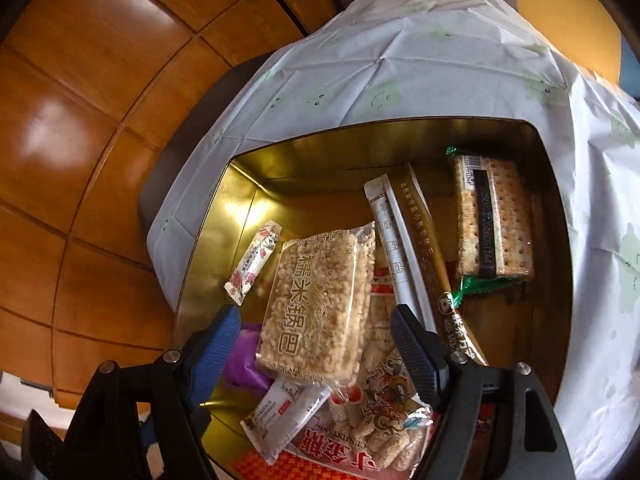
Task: Organize snacks
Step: 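Open the right tool over the tin and withdraw it, then grasp the red candy with the right tool while the left tool reaches the pastry pack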
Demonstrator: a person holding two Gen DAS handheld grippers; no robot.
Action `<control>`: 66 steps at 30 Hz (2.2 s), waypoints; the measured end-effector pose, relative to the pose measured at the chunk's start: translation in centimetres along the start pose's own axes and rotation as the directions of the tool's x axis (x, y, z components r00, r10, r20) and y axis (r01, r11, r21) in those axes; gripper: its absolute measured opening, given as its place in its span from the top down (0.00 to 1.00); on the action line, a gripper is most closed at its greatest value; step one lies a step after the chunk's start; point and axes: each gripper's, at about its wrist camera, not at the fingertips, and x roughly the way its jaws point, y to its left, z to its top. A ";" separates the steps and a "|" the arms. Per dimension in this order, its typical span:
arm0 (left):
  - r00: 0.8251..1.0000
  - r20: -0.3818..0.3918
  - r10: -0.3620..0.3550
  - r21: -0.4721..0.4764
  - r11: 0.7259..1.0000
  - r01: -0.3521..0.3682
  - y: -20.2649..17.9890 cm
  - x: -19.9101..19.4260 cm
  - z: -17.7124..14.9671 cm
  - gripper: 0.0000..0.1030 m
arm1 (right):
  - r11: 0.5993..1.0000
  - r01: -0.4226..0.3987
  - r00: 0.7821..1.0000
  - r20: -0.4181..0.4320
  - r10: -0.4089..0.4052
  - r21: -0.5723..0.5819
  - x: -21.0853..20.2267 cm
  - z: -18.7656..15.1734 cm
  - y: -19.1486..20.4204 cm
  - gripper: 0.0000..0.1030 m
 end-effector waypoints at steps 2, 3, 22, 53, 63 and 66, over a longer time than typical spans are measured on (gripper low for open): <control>1.000 -0.002 0.003 0.001 1.000 -0.003 -0.1 0.0 -0.1 0.64 | 0.994 0.061 0.998 0.002 -0.061 -0.093 -0.5 -1.1 0.9 0.33; 1.000 -0.003 0.004 0.001 1.000 -0.004 -0.1 0.0 -0.1 0.64 | 0.986 0.088 0.996 0.014 -0.087 -0.144 -0.8 -1.8 1.4 0.47; 1.000 0.008 0.009 0.032 0.999 -0.009 -0.8 -0.3 -0.2 0.63 | 0.951 0.105 0.994 0.052 -0.094 -0.291 -3.0 -5.6 2.0 0.69; 0.991 0.037 -0.129 0.261 0.959 0.115 -8.8 -3.4 -1.4 0.61 | 0.913 0.408 0.904 0.158 -0.398 -0.032 -18.7 -13.0 -17.7 0.63; 0.981 0.011 -0.193 0.332 0.926 0.179 -11.9 -4.1 -2.2 0.61 | 0.882 0.471 0.880 0.061 -0.472 0.030 -19.1 -13.1 -24.4 0.44; 0.978 0.013 -0.210 0.356 0.915 0.192 -12.6 -4.6 -2.2 0.60 | 0.873 0.487 0.872 0.044 -0.488 0.025 -18.0 -12.6 -25.4 0.44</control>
